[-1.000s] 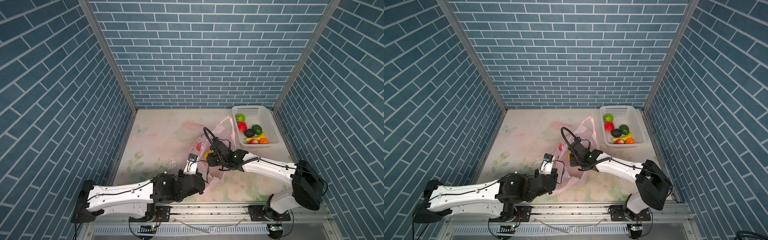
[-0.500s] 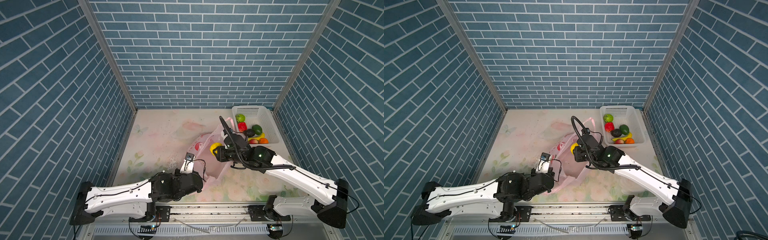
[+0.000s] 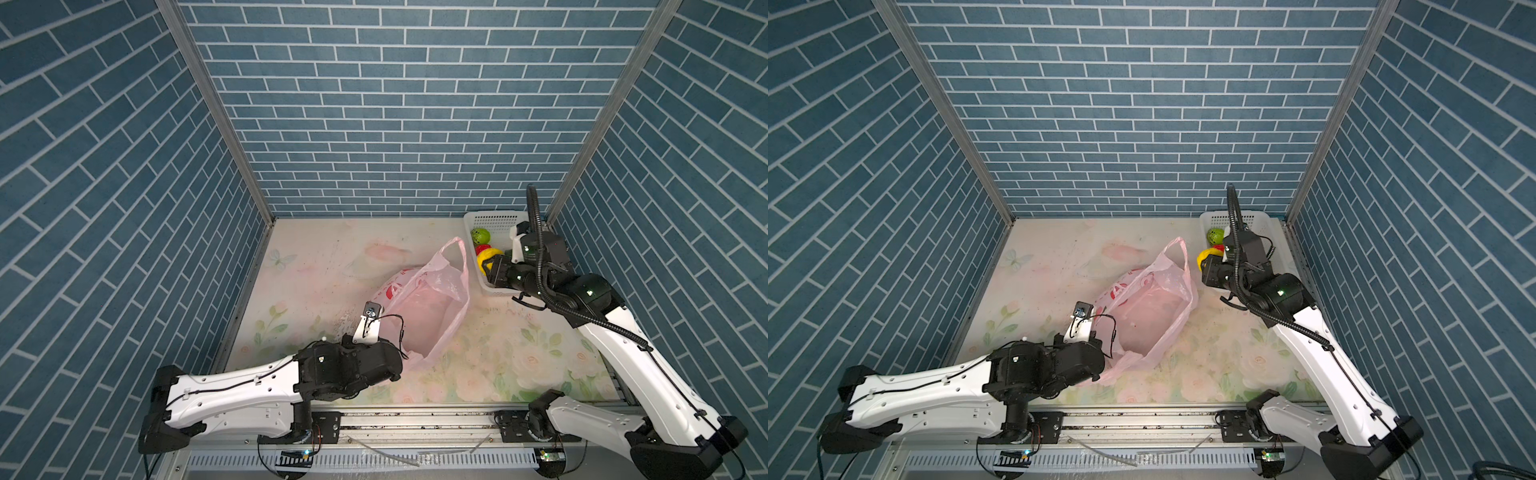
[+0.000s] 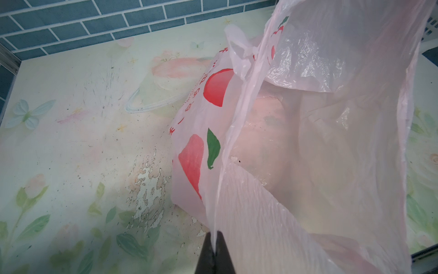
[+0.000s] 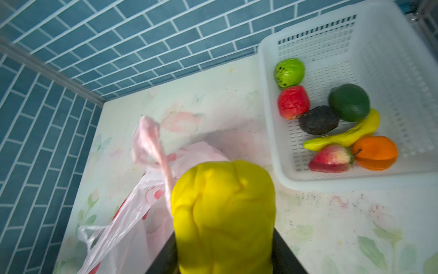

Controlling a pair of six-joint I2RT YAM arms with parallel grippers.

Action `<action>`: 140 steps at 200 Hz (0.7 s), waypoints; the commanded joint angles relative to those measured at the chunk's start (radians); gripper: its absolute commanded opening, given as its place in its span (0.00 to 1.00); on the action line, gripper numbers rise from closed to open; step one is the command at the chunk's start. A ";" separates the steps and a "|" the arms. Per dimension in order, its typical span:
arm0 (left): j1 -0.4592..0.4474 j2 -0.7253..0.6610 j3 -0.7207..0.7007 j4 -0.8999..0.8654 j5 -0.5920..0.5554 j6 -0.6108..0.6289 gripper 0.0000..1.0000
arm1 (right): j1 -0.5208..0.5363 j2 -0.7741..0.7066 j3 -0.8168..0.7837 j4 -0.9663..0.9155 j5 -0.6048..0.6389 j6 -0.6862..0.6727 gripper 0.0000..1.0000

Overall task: Untie the knot of the plastic bag and take out the fruit
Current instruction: Place the fruit in the basket.

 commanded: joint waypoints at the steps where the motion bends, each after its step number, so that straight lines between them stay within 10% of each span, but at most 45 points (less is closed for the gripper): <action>1: 0.007 -0.016 0.023 -0.055 -0.035 -0.019 0.00 | -0.117 0.020 0.016 -0.008 -0.089 -0.096 0.40; 140: 0.020 -0.034 0.009 -0.031 -0.057 -0.013 0.00 | -0.485 0.661 0.079 0.465 -0.150 -0.207 0.40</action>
